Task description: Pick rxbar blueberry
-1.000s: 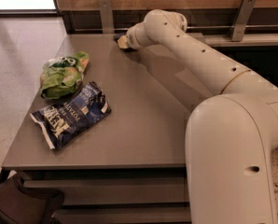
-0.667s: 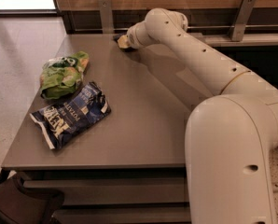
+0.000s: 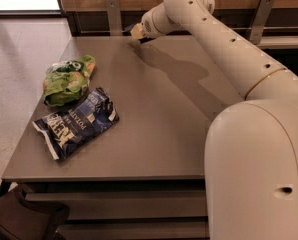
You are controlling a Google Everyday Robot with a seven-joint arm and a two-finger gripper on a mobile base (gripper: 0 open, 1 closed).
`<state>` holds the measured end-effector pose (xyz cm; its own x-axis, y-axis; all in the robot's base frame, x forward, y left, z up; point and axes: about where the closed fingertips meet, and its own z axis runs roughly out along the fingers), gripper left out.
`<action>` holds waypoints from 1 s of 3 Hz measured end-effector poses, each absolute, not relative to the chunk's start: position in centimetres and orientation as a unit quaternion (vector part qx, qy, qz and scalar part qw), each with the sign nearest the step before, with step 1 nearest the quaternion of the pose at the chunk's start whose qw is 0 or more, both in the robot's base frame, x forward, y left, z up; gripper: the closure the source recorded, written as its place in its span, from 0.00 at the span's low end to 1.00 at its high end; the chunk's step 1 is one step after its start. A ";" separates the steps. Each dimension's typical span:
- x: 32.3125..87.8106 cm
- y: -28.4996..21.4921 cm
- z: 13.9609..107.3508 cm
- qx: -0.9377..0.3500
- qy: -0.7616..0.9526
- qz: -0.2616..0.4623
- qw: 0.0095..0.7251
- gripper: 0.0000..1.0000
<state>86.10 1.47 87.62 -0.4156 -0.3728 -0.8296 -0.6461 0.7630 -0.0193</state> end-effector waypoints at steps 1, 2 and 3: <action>84.2 0.3 90.6 -0.325 0.829 0.134 0.435 1.00; 81.7 -0.8 93.5 -0.345 0.823 0.122 0.435 1.00; 78.4 -2.1 96.5 -0.361 0.813 0.110 0.444 1.00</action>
Offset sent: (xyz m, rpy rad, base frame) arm -0.0811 -0.0413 0.0992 -0.1327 -0.0486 0.0663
